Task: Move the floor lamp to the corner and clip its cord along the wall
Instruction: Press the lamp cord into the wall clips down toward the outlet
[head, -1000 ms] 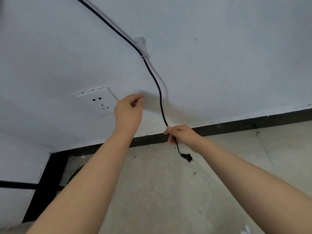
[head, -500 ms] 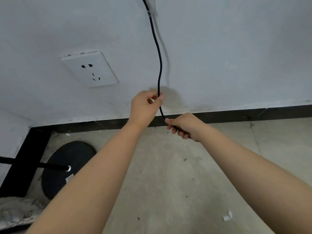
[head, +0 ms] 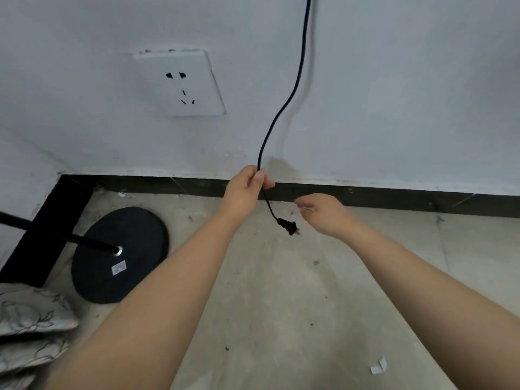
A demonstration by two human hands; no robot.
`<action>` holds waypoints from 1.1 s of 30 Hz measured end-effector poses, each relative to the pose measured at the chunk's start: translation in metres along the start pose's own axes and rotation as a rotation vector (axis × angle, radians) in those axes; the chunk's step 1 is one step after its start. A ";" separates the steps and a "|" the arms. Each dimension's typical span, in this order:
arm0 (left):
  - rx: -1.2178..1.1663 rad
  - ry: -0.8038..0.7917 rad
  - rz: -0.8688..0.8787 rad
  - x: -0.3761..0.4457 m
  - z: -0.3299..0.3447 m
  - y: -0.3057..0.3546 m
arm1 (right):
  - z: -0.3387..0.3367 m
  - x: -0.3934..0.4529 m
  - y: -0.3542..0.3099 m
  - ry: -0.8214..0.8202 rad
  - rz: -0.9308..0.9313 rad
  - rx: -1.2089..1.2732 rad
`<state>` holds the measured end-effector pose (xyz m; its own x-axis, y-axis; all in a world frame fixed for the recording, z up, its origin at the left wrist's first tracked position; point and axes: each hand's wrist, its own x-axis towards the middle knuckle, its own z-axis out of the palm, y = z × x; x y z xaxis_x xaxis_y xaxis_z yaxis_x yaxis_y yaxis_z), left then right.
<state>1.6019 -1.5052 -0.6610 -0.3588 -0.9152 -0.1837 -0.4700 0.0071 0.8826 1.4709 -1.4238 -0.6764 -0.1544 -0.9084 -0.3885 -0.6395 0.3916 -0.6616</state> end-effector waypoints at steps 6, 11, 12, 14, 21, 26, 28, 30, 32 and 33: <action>0.032 -0.046 -0.071 0.004 -0.024 -0.047 | -0.027 -0.003 -0.028 0.561 -0.687 -0.428; 0.077 0.071 -0.024 0.019 -0.047 -0.060 | -0.035 0.026 -0.081 0.544 -0.983 -1.025; 0.076 0.117 -0.010 0.022 -0.049 -0.060 | -0.037 0.031 -0.092 0.570 -0.903 -1.146; 0.086 0.186 -0.001 0.031 -0.050 -0.055 | -0.039 0.033 -0.113 0.478 -0.683 -1.210; 0.115 0.255 -0.042 0.054 -0.048 -0.041 | -0.026 0.053 -0.141 0.199 -0.402 -1.304; 0.050 0.250 -0.125 0.058 -0.040 -0.042 | -0.019 0.056 -0.135 0.090 -0.440 -1.361; 0.005 0.236 -0.161 0.060 -0.038 -0.042 | -0.020 0.056 -0.132 0.091 -0.444 -1.334; -0.027 0.221 -0.184 0.059 -0.037 -0.041 | -0.020 0.054 -0.129 0.099 -0.461 -1.316; -0.033 0.204 -0.186 0.059 -0.037 -0.040 | -0.022 0.056 -0.125 0.101 -0.466 -1.327; -0.032 0.191 -0.181 0.059 -0.037 -0.039 | -0.022 0.059 -0.119 0.113 -0.459 -1.329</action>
<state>1.6292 -1.5740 -0.6904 -0.1112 -0.9598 -0.2578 -0.4858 -0.1738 0.8566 1.5216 -1.5276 -0.6066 0.2409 -0.9471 -0.2120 -0.8621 -0.3091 0.4016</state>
